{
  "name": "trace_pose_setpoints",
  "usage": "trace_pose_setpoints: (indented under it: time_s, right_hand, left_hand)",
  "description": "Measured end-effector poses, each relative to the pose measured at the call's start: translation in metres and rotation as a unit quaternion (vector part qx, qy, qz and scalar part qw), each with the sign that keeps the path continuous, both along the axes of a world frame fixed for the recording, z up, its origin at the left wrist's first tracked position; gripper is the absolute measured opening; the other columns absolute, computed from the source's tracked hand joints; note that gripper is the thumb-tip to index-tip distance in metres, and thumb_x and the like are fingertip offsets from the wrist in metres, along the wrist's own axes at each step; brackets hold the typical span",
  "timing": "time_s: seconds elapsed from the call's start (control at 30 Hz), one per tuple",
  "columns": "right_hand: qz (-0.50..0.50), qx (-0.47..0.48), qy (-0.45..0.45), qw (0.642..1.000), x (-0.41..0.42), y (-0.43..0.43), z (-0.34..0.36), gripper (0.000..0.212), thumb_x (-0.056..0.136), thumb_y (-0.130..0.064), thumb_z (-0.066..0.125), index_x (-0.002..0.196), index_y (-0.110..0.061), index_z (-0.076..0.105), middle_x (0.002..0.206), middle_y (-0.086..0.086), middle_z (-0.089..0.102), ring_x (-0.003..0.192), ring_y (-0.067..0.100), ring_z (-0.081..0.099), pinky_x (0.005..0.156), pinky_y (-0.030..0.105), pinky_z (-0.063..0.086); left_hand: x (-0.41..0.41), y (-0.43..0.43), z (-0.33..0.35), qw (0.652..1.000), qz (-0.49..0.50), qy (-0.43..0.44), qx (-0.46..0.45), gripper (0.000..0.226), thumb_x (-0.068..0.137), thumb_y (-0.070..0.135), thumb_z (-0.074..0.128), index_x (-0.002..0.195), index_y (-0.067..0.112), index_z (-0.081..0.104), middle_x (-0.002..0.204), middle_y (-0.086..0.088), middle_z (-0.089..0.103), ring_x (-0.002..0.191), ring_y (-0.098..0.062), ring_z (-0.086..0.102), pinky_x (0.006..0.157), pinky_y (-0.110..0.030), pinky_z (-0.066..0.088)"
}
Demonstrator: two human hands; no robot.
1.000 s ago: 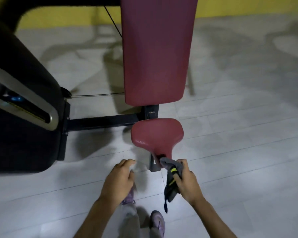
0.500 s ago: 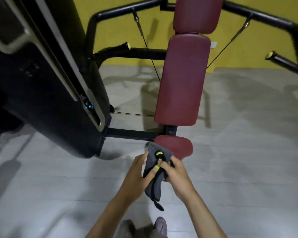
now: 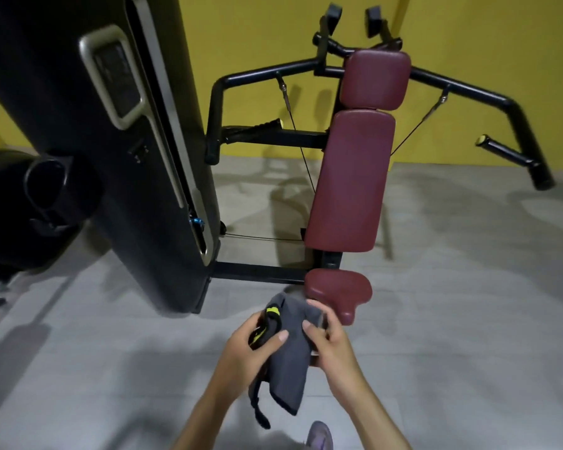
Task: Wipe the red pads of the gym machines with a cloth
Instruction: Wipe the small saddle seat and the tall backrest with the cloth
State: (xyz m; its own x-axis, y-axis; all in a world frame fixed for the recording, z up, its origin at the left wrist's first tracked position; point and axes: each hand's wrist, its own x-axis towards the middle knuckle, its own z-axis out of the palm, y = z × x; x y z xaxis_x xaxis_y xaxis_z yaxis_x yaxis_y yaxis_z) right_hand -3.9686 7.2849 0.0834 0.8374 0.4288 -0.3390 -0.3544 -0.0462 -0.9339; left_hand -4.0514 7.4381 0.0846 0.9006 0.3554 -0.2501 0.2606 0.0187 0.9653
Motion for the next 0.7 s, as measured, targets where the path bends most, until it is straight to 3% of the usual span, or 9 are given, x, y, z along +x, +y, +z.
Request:
trace_pose_setpoints:
  time_s: [0.07,0.17,0.2,0.3,0.4,0.47,0.53,0.6,0.7]
  right_hand:
    - [-0.089,-0.012,-0.042,0.995,-0.019,-0.008,-0.006,0.039,0.1,-0.008,0.063,0.125,-0.036,0.052,0.096,-0.003,0.075,0.086,0.019,0.073,0.07,0.038,0.06]
    - [-0.197,-0.048,-0.083,0.976,-0.04,-0.031,-0.014,0.04,0.096,-0.007,0.067,0.122,-0.033,0.052,0.11,0.004,0.07,0.099,0.029,0.069,0.081,0.047,0.057]
    - [-0.216,-0.069,-0.097,0.969,-0.044,-0.043,-0.016,0.033,0.095,-0.006,0.067,0.117,-0.029,0.057,0.111,0.001,0.069,0.104,0.027,0.068,0.084,0.044,0.056]
    - [-0.216,-0.132,-0.143,0.957,-0.057,-0.084,-0.019,0.025,0.093,0.0,0.066,0.092,-0.025,0.071,0.103,-0.006,0.07,0.104,0.015,0.066,0.083,0.024,0.049]
    - [-0.203,-0.21,-0.174,0.94,-0.073,-0.132,-0.016,0.034,0.089,-0.005,0.074,0.087,-0.038,0.077,0.116,-0.013,0.063,0.113,0.003,0.06,0.086,0.025,0.051]
    - [-0.195,-0.199,-0.18,0.943,-0.083,-0.166,-0.011,0.027,0.092,-0.01,0.073,0.093,-0.036,0.078,0.112,-0.017,0.067,0.111,0.005,0.064,0.09,0.035,0.057]
    - [-0.162,-0.176,-0.153,0.959,-0.095,-0.2,-0.003,0.019,0.095,-0.022,0.072,0.109,-0.035,0.075,0.117,-0.021,0.069,0.116,0.002,0.063,0.097,0.036,0.055]
    - [-0.137,-0.148,-0.116,0.973,-0.107,-0.235,0.002,0.038,0.093,-0.034,0.075,0.128,-0.042,0.065,0.131,-0.026,0.063,0.126,-0.002,0.056,0.102,0.033,0.051]
    - [-0.191,-0.072,-0.059,0.977,-0.117,-0.295,0.004,0.071,0.082,-0.028,0.087,0.142,-0.041,0.051,0.136,-0.021,0.062,0.125,0.005,0.061,0.095,0.025,0.054]
  left_hand:
    - [-0.014,-0.004,-0.002,0.999,0.021,0.018,-0.04,0.019,0.097,0.023,0.07,0.116,0.024,0.07,0.107,0.008,0.077,0.103,-0.012,0.072,0.09,-0.03,0.058]
    - [-0.025,-0.02,-0.005,0.989,0.064,0.064,-0.116,0.015,0.098,0.026,0.067,0.11,0.02,0.073,0.101,0.002,0.079,0.096,-0.018,0.075,0.094,-0.046,0.058]
    - [-0.027,-0.027,-0.005,0.982,0.071,0.08,-0.155,0.015,0.099,0.025,0.066,0.11,0.018,0.074,0.1,-0.001,0.079,0.095,-0.022,0.076,0.093,-0.05,0.058]
    - [-0.027,-0.054,0.0,0.963,0.043,0.103,-0.246,0.019,0.1,0.025,0.064,0.114,0.015,0.072,0.106,-0.008,0.078,0.098,-0.029,0.075,0.091,-0.051,0.058]
    - [-0.015,-0.098,0.004,0.965,-0.028,0.102,-0.241,0.02,0.101,0.025,0.062,0.117,0.015,0.071,0.111,-0.006,0.077,0.102,-0.028,0.074,0.095,-0.05,0.057]
    - [-0.004,-0.138,0.005,0.977,-0.068,0.095,-0.176,0.018,0.101,0.024,0.063,0.116,0.02,0.071,0.112,-0.001,0.077,0.104,-0.022,0.073,0.098,-0.045,0.056]
    - [0.006,-0.185,0.006,0.988,-0.084,0.074,-0.106,0.015,0.102,0.023,0.062,0.113,0.025,0.071,0.109,0.006,0.077,0.106,-0.016,0.071,0.094,-0.037,0.056]
    - [0.015,-0.236,0.012,0.989,-0.095,0.055,-0.098,0.013,0.102,0.023,0.061,0.108,0.027,0.071,0.099,0.011,0.078,0.1,-0.015,0.073,0.089,-0.036,0.057]
    - [0.028,-0.321,0.025,0.974,-0.172,0.073,-0.126,0.019,0.102,0.035,0.059,0.107,0.023,0.073,0.098,0.001,0.079,0.096,-0.02,0.075,0.088,-0.041,0.058]
